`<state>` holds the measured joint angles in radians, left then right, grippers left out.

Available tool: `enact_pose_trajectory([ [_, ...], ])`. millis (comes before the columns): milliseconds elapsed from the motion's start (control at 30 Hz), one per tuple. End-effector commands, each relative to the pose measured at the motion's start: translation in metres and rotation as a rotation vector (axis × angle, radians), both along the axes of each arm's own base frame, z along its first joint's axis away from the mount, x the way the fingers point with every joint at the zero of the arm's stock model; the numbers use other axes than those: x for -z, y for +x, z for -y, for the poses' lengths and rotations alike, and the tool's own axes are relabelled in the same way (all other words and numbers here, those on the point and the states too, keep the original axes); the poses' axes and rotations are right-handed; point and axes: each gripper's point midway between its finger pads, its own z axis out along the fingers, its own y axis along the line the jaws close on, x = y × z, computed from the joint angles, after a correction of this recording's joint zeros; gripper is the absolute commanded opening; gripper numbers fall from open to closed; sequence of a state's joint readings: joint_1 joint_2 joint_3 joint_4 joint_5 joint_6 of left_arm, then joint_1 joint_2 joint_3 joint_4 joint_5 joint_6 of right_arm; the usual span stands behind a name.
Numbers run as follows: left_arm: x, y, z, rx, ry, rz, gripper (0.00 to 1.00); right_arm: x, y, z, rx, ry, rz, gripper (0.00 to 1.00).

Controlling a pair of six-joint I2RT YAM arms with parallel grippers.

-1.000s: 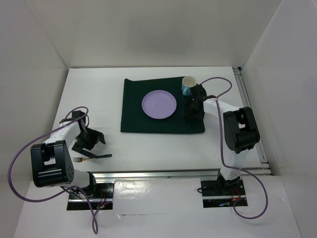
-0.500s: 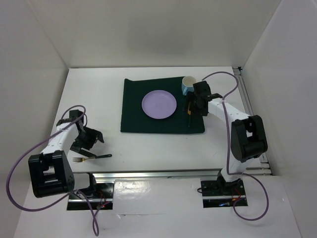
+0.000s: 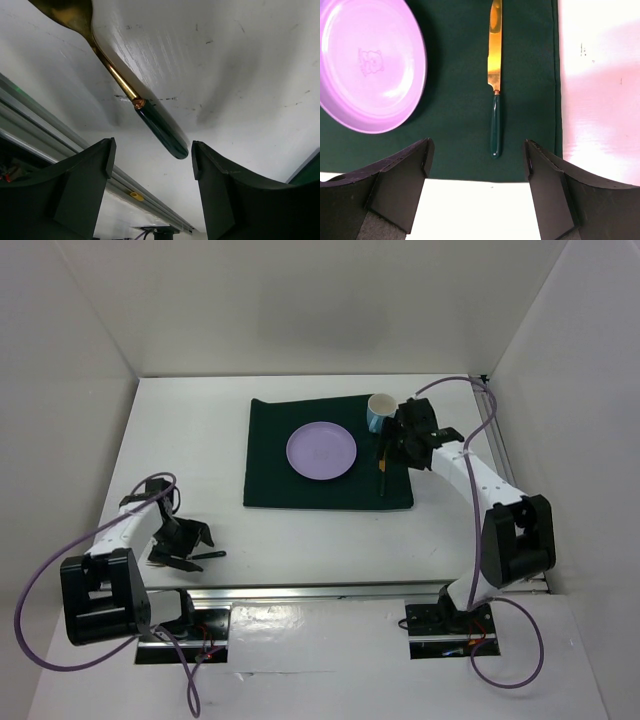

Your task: Set the dinner table for one person

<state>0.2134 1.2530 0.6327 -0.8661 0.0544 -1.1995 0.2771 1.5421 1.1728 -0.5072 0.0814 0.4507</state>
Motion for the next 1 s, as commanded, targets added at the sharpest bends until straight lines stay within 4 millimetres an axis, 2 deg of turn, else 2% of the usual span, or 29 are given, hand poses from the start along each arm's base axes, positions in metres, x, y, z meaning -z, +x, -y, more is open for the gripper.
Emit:
enact_pose_trajectory([
  [0,0.006,0.009,0.002,-0.059,-0.019,0.011,0.78,-0.038,0.001,-0.003,-0.019,0.016,0.079,0.83],
  [100,0.013,0.010,-0.002,-0.059,-0.004,-0.013,0.74,-0.045,-0.002,0.000,-0.012,0.011,0.092,0.83],
  [200,0.024,0.004,-0.002,-0.069,-0.002,-0.049,0.65,-0.043,-0.006,0.003,-0.005,0.002,0.085,0.83],
  [233,0.025,0.003,-0.002,-0.069,-0.003,-0.058,0.57,-0.043,-0.006,0.003,-0.005,0.002,0.085,0.83],
  [267,0.026,0.002,-0.002,-0.069,-0.005,-0.067,0.41,-0.042,-0.007,0.005,0.001,-0.007,0.078,0.83],
  [367,0.014,0.016,-0.015,-0.046,0.062,-0.033,0.20,-0.047,-0.008,0.005,0.001,-0.005,0.085,0.83],
  [400,0.006,0.023,-0.025,0.000,0.110,-0.002,0.05,-0.047,-0.007,0.007,0.000,-0.017,0.088,0.83],
  [433,-0.011,0.048,-0.033,0.039,0.141,0.079,0.00,-0.053,-0.008,0.007,0.000,-0.015,0.097,0.83],
  [500,-0.037,0.079,-0.038,0.168,0.181,0.192,0.00,-0.056,-0.011,0.008,0.000,-0.015,0.098,0.83],
  [533,-0.059,0.107,-0.040,0.299,0.233,0.244,0.00,-0.059,-0.011,0.008,0.000,-0.014,0.100,0.83],
  [600,-0.080,0.128,-0.039,0.466,0.309,0.260,0.00,-0.066,-0.010,0.007,0.001,-0.009,0.117,0.83],
  [633,-0.106,0.153,-0.019,0.571,0.328,0.334,0.00,-0.064,-0.011,0.012,0.011,-0.013,0.106,0.83],
  [700,-0.111,0.171,0.005,0.727,0.331,0.341,0.00,-0.068,-0.008,0.013,0.014,-0.004,0.114,0.83],
  [733,-0.131,0.188,0.028,0.829,0.345,0.400,0.00,-0.067,-0.010,0.016,0.018,0.004,0.103,0.83],
  [767,-0.122,0.195,0.040,0.885,0.333,0.368,0.00,-0.067,-0.009,0.019,0.022,0.012,0.100,0.83],
  [800,-0.123,0.197,0.052,0.939,0.316,0.358,0.00,-0.065,-0.011,0.019,0.021,0.009,0.090,0.83],
  [833,-0.137,0.210,0.073,1.000,0.324,0.404,0.00,-0.065,-0.010,0.023,0.031,0.009,0.090,0.83],
  [867,-0.137,0.216,0.083,1.037,0.324,0.413,0.00,-0.064,-0.013,0.022,0.024,0.013,0.078,0.83],
  [900,-0.122,0.221,0.093,1.075,0.310,0.373,0.00,-0.064,-0.012,0.025,0.034,0.012,0.078,0.83],
  [933,-0.118,0.224,0.103,1.114,0.296,0.365,0.00,-0.067,-0.013,0.025,0.034,0.015,0.087,0.83],
  [967,-0.124,0.232,0.118,1.138,0.297,0.389,0.00,-0.066,-0.015,0.025,0.034,0.012,0.078,0.83],
])
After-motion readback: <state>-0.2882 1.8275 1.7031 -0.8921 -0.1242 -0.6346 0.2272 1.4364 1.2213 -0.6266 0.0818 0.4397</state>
